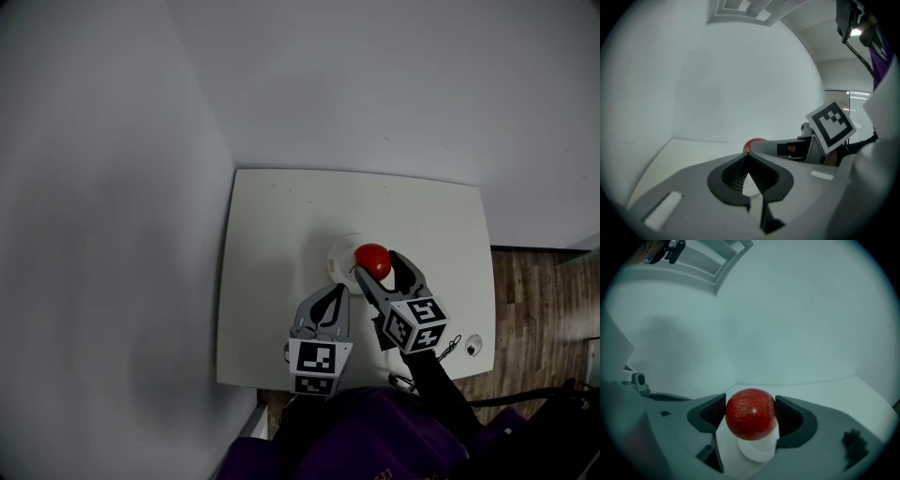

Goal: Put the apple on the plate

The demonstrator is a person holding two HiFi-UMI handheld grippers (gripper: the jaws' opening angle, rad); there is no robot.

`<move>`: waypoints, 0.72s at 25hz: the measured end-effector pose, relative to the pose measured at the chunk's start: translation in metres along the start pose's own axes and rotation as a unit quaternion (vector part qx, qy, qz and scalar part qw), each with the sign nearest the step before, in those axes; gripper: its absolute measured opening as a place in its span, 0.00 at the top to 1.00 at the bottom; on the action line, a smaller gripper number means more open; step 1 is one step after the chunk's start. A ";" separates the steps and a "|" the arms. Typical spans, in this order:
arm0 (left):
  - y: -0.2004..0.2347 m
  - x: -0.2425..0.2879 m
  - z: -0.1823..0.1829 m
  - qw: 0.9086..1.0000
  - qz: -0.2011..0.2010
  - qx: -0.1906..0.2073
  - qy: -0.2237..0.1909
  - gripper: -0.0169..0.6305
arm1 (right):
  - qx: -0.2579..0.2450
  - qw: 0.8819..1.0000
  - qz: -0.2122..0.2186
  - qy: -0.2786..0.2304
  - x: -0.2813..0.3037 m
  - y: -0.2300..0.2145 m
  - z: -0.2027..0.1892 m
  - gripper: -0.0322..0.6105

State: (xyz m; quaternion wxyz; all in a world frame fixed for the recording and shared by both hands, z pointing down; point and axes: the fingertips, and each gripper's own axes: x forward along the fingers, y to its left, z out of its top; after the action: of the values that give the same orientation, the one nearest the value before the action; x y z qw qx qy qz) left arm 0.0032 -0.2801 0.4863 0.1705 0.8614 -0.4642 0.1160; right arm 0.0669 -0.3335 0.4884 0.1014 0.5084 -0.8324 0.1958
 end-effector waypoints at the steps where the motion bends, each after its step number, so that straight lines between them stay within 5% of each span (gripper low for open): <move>1: 0.001 0.001 -0.002 1.000 -0.002 -0.001 0.003 0.96 | 0.001 1.000 -0.001 0.005 0.002 -0.001 -0.004 0.43; 18: -0.003 0.022 -0.039 0.998 -0.016 -0.022 0.052 0.96 | 0.032 0.997 -0.010 0.075 0.021 -0.015 -0.052 0.43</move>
State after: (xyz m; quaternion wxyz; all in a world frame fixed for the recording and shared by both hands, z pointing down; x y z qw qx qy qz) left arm 0.0159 -0.2792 0.5293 0.2150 0.8575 -0.4435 0.1476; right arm 0.0688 -0.3342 0.5469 0.1496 0.5036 -0.8105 0.2588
